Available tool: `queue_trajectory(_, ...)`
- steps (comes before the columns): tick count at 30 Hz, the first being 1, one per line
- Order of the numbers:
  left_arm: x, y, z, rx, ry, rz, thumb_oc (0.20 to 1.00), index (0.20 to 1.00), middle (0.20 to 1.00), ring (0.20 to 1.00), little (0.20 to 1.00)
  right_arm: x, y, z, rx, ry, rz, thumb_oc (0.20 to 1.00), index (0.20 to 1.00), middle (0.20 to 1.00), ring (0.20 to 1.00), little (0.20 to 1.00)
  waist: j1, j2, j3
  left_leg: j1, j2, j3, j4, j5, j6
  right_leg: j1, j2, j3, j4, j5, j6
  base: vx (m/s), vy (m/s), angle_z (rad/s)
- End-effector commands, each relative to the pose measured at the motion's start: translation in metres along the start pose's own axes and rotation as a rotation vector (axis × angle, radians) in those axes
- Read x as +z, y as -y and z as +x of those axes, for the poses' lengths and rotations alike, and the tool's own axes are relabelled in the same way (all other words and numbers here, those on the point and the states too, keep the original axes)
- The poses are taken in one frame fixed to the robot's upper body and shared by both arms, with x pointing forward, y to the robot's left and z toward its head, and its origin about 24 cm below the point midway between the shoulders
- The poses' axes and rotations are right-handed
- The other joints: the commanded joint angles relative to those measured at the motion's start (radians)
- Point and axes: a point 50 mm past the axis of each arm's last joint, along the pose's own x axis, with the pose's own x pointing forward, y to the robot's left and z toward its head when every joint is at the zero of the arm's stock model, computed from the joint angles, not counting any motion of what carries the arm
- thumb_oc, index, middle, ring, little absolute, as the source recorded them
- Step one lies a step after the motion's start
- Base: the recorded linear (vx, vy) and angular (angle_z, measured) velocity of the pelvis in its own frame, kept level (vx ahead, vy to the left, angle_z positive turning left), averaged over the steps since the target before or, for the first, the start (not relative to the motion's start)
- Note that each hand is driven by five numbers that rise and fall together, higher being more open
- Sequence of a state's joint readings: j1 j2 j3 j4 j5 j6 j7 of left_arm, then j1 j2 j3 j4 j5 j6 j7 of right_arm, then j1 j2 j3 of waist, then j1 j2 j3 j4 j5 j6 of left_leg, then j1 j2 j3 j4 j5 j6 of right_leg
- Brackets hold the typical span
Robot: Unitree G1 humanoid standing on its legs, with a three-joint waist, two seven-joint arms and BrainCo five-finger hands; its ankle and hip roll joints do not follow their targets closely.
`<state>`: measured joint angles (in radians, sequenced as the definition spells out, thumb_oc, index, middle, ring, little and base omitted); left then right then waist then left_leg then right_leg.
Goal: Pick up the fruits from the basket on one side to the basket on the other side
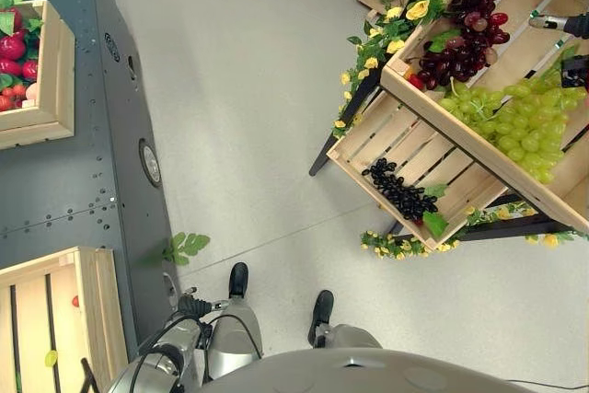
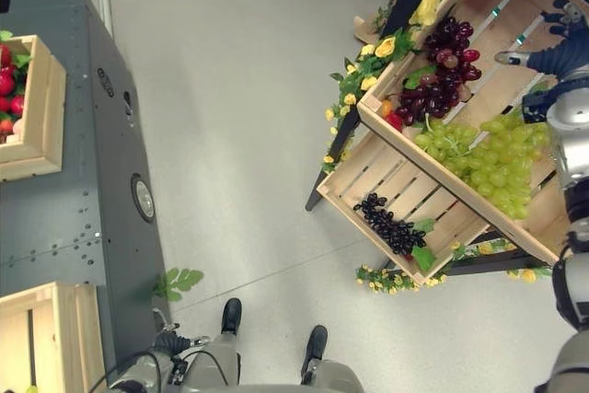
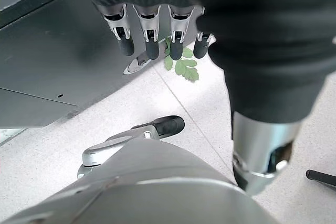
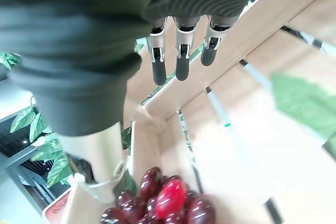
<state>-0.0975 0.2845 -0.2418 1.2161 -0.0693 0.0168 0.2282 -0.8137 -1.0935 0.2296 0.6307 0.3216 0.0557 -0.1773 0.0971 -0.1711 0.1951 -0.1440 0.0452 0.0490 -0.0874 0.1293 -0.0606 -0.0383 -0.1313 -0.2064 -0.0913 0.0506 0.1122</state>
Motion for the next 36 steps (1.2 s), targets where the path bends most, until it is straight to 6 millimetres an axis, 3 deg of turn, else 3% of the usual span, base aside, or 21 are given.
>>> queue_trajectory(1, -0.007, 0.006, -0.001, -0.014, -0.044, 0.024, 1.0, 1.0, 1.0, 1.0, 1.0, 0.013, 0.015, -0.012, -0.006, 0.125, -0.068, 1.0, 1.0, 1.0, 1.0, 1.0, -0.008, -0.001, -0.054, 0.018, -0.012, -0.024, 0.002, -0.089, -0.005, -0.055, -0.035, 0.025, 0.004, 0.034, 0.072, 0.0, 0.0, 0.0)
queue_trajectory(19, 0.0, 0.011, -0.002, -0.036, -0.015, 0.002, 1.0, 1.0, 1.0, 1.0, 1.0, -0.02, -0.001, -0.08, 0.074, 0.176, 0.039, 1.0, 1.0, 1.0, 1.0, 1.0, -0.032, 0.014, -0.064, 0.027, -0.009, -0.019, 0.002, -0.097, -0.002, -0.053, -0.036, 0.025, 0.004, 0.03, 0.074, 0.0, 0.0, 0.0)
queue_trajectory(31, 0.004, 0.01, -0.001, -0.034, 0.003, -0.001, 1.0, 1.0, 1.0, 1.0, 1.0, -0.01, -0.02, -0.126, 0.127, 0.291, 0.163, 1.0, 1.0, 1.0, 1.0, 1.0, -0.054, 0.023, -0.072, 0.032, -0.015, -0.013, 0.003, -0.103, 0.003, -0.053, -0.037, 0.03, 0.004, 0.029, 0.077, 0.0, -0.002, -0.01)
queue_trajectory(36, 0.005, 0.009, -0.001, -0.027, 0.006, -0.01, 1.0, 1.0, 1.0, 1.0, 1.0, -0.007, -0.046, -0.153, 0.237, 0.311, 0.284, 1.0, 1.0, 1.0, 1.0, 1.0, -0.065, 0.02, -0.078, 0.035, -0.017, -0.009, 0.004, -0.105, 0.005, -0.051, -0.038, 0.037, 0.004, 0.03, 0.077, 0.0, 0.0, -0.03)
